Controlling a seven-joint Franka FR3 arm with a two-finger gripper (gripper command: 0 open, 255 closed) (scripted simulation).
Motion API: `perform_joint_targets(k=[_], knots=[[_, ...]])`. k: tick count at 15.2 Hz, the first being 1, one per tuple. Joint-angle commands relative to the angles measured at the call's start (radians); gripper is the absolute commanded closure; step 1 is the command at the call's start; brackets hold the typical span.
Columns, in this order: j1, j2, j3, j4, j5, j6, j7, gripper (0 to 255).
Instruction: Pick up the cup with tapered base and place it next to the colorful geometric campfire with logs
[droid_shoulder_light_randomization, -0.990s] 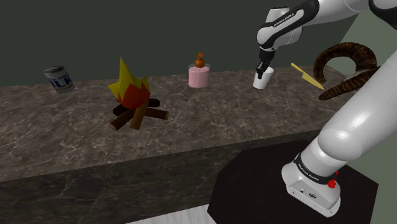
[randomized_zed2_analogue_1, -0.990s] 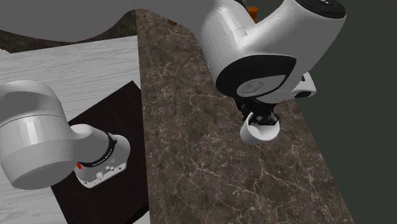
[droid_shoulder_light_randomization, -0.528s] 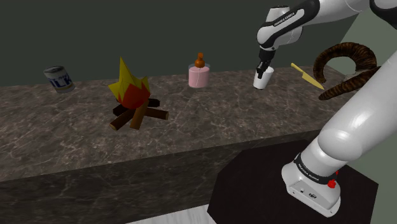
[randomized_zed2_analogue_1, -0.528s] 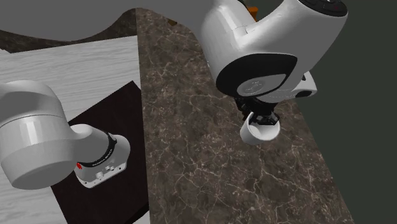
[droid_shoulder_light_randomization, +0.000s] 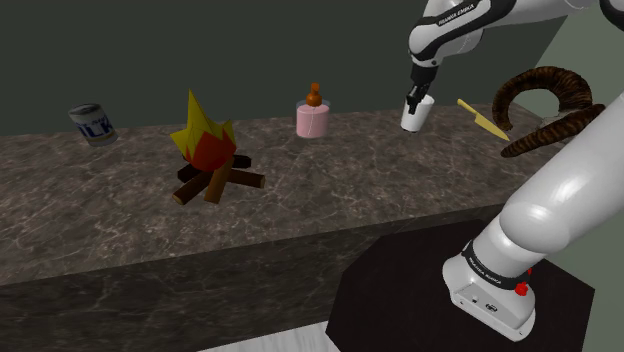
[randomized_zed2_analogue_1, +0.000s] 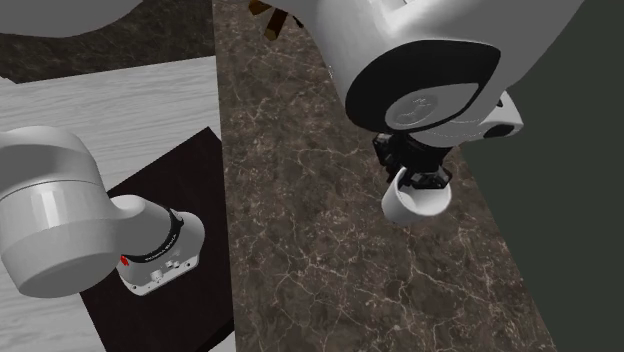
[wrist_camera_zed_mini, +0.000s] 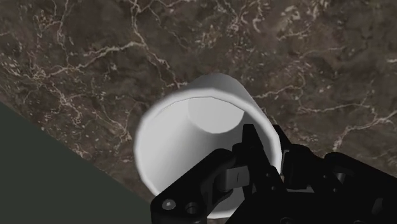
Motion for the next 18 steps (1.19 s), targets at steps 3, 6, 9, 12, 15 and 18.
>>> perform_joint_targets(k=[3,6,9,12,15,18], knots=[[0.001,-0.025,0.003,0.032,-0.006,-0.056,0.002,255],[0.002,-0.041,0.006,0.058,-0.009,-0.096,0.002,255],[0.003,-0.054,0.008,0.085,-0.011,-0.137,0.001,255],[0.004,-0.065,0.011,0.115,-0.013,-0.177,0.0,255],[0.005,-0.075,0.014,0.146,-0.013,-0.217,-0.001,255],[0.006,-0.082,0.016,0.179,-0.014,-0.258,-0.003,255]])
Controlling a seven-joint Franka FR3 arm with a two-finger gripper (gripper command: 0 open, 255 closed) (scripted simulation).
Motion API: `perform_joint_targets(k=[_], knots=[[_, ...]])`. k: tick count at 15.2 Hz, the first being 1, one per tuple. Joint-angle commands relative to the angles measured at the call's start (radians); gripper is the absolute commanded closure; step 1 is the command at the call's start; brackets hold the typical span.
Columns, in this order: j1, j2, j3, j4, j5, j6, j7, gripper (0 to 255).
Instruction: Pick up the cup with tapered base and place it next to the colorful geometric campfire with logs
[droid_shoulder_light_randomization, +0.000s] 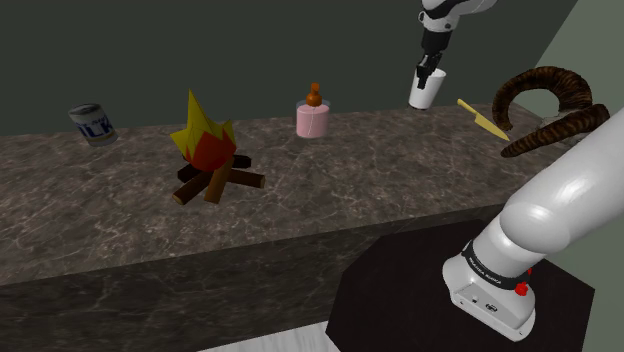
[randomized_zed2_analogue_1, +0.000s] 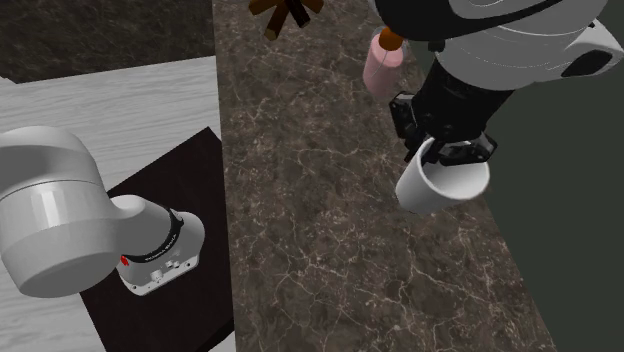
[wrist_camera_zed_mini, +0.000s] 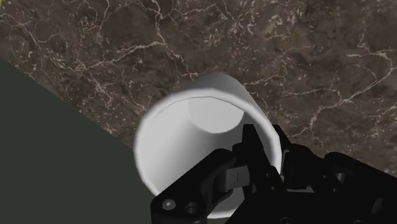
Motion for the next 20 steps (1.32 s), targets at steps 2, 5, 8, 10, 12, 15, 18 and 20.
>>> perform_joint_targets(k=[2,5,8,10,12,15,18,20], knots=[[0.002,-0.006,0.003,0.035,0.0,-0.041,-0.001,255],[0.003,-0.01,0.005,0.072,0.001,-0.081,-0.003,255],[0.004,-0.011,0.007,0.11,0.002,-0.121,-0.007,255],[0.005,-0.011,0.008,0.137,0.003,-0.148,-0.009,255],[0.005,-0.01,0.009,0.165,0.005,-0.174,-0.012,255],[0.006,-0.007,0.01,0.209,0.007,-0.215,-0.017,255],[0.007,-0.002,0.011,0.255,0.01,-0.255,-0.022,255],[0.008,0.003,0.011,0.287,0.012,-0.283,-0.025,255]])
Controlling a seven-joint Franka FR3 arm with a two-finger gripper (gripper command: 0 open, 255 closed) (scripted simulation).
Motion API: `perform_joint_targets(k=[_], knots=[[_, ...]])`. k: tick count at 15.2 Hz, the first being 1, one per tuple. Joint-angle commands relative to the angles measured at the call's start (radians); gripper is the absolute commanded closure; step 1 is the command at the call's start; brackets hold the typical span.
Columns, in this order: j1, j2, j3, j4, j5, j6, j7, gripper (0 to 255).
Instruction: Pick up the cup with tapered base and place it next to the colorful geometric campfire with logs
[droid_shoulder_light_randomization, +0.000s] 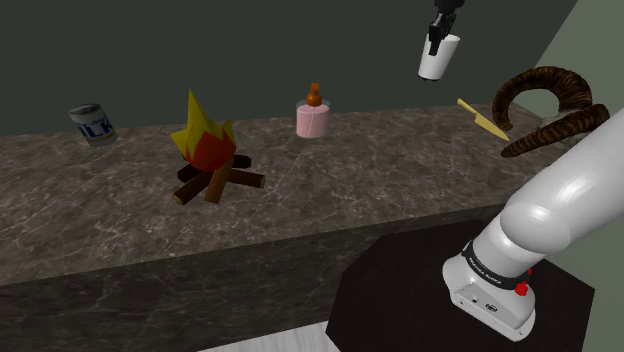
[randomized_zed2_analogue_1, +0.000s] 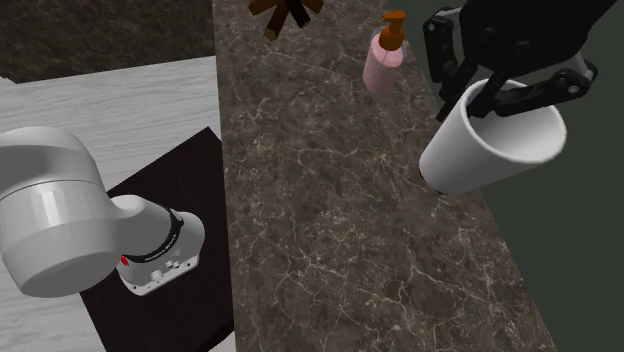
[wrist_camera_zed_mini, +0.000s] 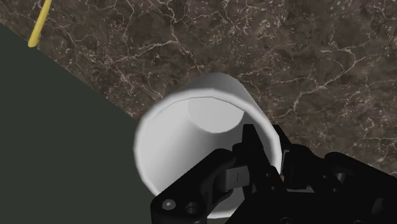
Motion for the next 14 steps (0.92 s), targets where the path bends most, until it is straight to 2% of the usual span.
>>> perform_joint_targets(k=[1,14], knots=[[0.0,0.005,0.0,0.033,0.002,-0.028,-0.005,255],[-0.001,0.069,-0.006,0.28,0.024,-0.213,-0.038,255]])
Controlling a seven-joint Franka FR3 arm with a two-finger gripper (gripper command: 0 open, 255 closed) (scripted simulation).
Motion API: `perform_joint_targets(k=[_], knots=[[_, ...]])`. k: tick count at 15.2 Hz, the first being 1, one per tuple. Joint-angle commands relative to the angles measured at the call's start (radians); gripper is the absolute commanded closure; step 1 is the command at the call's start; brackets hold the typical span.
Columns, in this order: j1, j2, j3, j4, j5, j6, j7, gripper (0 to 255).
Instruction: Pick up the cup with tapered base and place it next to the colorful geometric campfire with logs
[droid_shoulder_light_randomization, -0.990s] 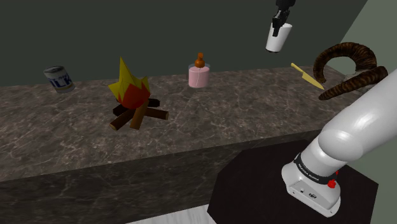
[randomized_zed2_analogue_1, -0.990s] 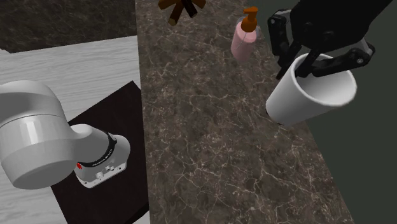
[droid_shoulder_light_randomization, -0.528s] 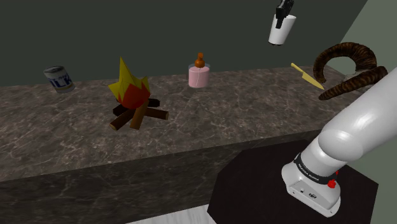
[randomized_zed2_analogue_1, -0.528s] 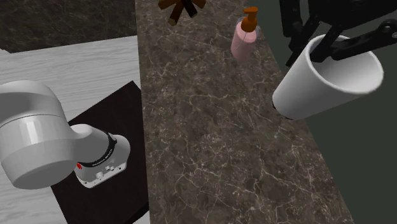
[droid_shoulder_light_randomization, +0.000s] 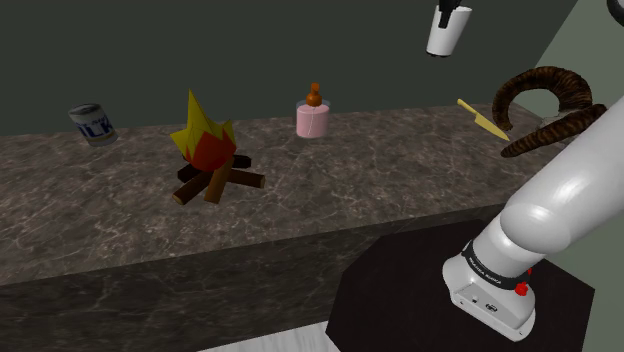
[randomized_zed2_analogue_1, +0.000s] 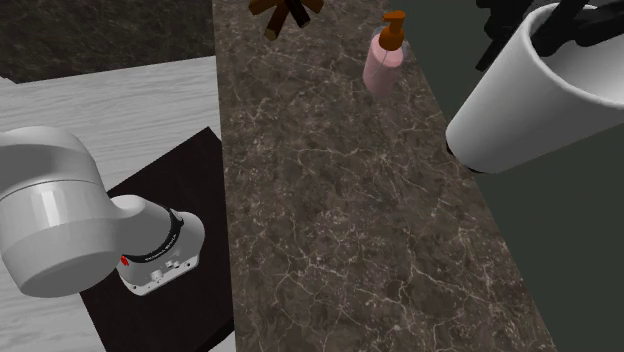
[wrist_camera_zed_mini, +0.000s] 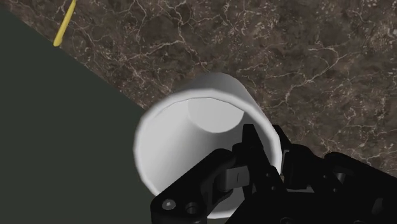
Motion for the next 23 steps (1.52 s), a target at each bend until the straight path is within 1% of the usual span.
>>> perform_joint_targets(k=[1,9,10,16,23], knots=[[-0.002,0.015,-0.003,0.044,0.005,-0.03,-0.008,255],[-0.012,0.089,-0.015,0.246,0.03,-0.16,-0.039,255],[-0.012,0.094,-0.016,0.257,0.032,-0.166,-0.041,255],[0.072,0.009,0.077,0.164,0.004,-0.17,0.129,255],[0.154,-0.027,0.182,0.126,0.006,-0.187,0.317,255]])
